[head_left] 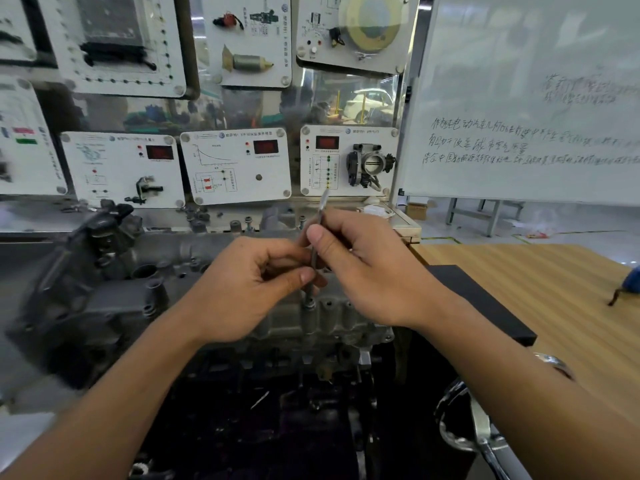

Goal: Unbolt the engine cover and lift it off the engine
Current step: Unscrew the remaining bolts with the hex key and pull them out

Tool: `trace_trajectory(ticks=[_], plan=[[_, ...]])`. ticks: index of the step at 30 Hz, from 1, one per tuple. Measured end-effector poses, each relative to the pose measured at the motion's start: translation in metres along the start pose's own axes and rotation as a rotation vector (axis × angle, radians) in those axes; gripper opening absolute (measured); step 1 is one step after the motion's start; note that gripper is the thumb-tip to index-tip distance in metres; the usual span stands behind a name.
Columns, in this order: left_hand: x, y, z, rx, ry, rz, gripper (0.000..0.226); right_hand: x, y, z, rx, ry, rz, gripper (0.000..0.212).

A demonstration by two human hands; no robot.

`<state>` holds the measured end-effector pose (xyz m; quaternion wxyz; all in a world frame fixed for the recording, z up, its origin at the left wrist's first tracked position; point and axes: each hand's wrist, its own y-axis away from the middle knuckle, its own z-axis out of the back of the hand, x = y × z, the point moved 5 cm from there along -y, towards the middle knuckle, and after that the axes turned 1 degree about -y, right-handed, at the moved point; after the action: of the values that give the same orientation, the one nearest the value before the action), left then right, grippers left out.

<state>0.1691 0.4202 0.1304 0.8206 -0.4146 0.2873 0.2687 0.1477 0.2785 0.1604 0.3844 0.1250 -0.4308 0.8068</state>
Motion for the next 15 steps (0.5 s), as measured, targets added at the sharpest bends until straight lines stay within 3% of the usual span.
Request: trace_trajectory(ticks=[7,15], plan=[[0.014,0.003,-0.001,-0.036,0.044,0.032,0.020,-0.002,-0.004,-0.008,-0.050,-0.032,-0.029,0.026],[0.019,0.000,-0.003,-0.079,0.036,0.032,0.017,-0.004,-0.015,-0.009,-0.153,-0.155,0.098,0.026]])
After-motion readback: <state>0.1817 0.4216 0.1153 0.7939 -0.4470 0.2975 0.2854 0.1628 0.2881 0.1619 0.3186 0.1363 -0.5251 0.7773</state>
